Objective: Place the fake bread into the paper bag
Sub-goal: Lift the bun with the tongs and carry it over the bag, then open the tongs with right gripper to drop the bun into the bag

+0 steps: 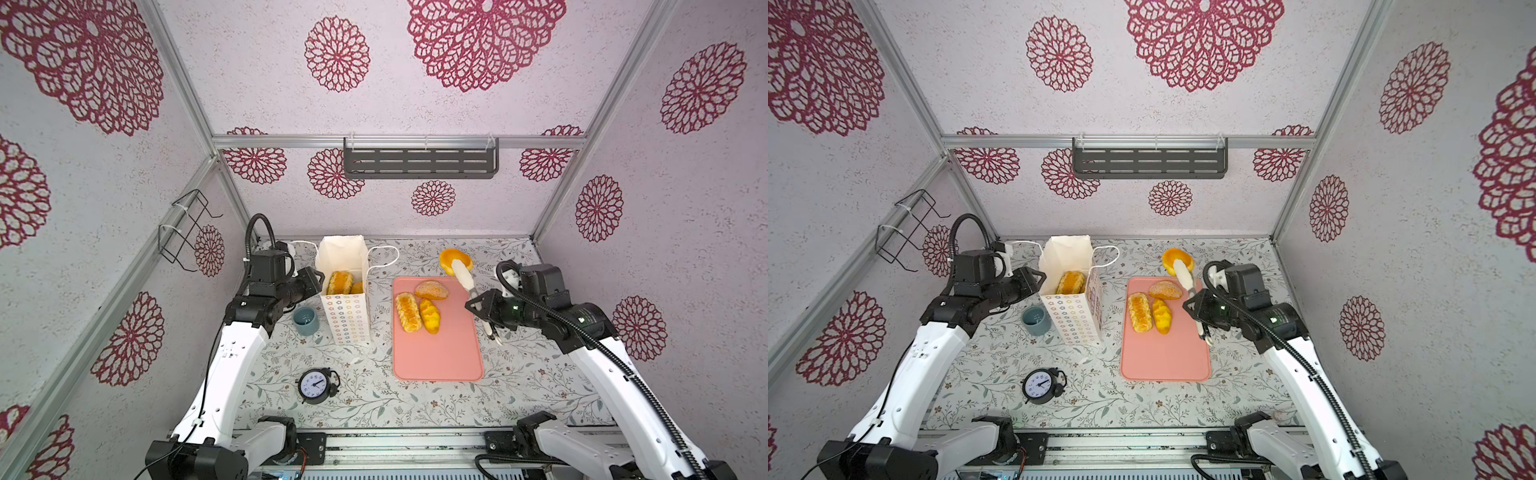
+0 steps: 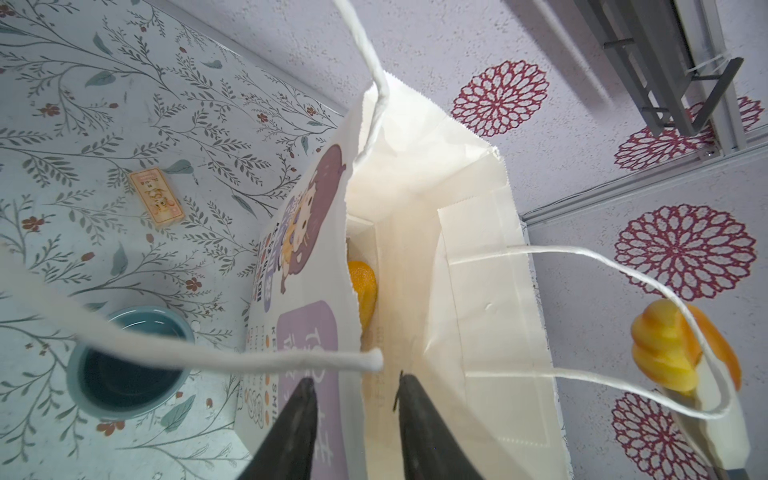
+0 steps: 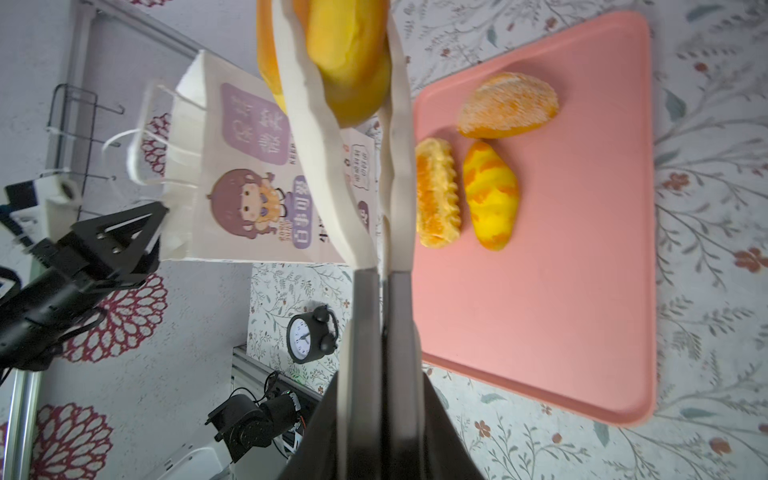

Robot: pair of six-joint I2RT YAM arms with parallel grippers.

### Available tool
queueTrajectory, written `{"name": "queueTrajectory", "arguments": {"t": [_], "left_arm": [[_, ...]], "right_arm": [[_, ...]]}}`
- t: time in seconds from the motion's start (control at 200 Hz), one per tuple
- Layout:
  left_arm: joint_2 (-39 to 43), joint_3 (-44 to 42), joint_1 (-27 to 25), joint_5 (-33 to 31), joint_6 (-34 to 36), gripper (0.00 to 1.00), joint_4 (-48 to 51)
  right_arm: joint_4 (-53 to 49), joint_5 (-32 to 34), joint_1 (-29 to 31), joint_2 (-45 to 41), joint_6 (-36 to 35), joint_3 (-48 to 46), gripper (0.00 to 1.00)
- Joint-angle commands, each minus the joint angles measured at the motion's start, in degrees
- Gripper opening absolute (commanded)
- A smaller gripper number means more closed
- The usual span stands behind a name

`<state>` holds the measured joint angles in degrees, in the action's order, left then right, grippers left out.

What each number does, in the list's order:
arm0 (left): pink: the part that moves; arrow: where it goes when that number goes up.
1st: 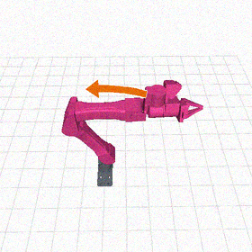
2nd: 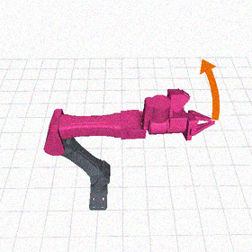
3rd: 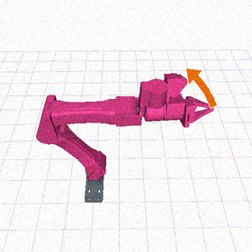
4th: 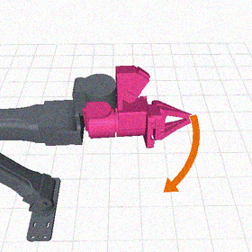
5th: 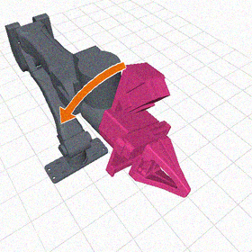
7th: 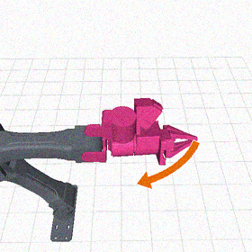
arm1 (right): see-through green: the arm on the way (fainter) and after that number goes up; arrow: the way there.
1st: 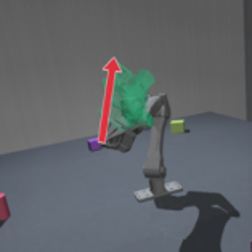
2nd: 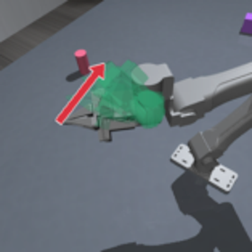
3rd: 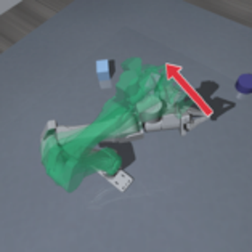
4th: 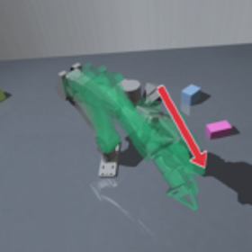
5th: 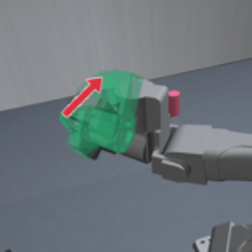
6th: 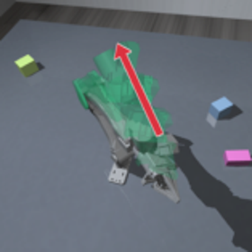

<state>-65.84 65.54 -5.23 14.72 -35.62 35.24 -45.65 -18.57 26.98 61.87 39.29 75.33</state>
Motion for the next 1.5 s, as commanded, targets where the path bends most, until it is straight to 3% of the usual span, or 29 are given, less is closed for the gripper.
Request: {"name": "queueTrajectory", "arguments": {"t": [0.0,0.22,0.445,0.881,1.271,1.491], "left_arm": [[0.88,0.25,-0.74,-0.75,0.21,0.32,0.77],[0.8,0.03,-0.81,-0.72,0.06,0.26,0.61],[0.52,-0.49,-0.84,0.13,-0.21,0.2,-0.08],[0.06,-1.29,-0.83,0.31,-0.32,0.11,-0.48],[0.17,-1.29,-0.83,0.31,-0.16,0.1,-0.35],[0.1,-1.21,-0.83,0.32,-0.15,0.1,-0.37]], "right_arm": [[6.27,4.06,5.81,2.7,0.86,7.18,0.26],[4.6,8.79,18.39,13.63,-2.44,21.19,0.27],[-2.35,13.4,24.24,25.75,-5.64,33.52,0.26],[-9.49,16.24,26.52,35.63,-8.62,42.13,0.3],[-9.82,16.48,26.81,36.65,-9.23,43.15,0.44],[-11.0,19.45,26.64,35.36,-9.17,44.69,0.44]]}}
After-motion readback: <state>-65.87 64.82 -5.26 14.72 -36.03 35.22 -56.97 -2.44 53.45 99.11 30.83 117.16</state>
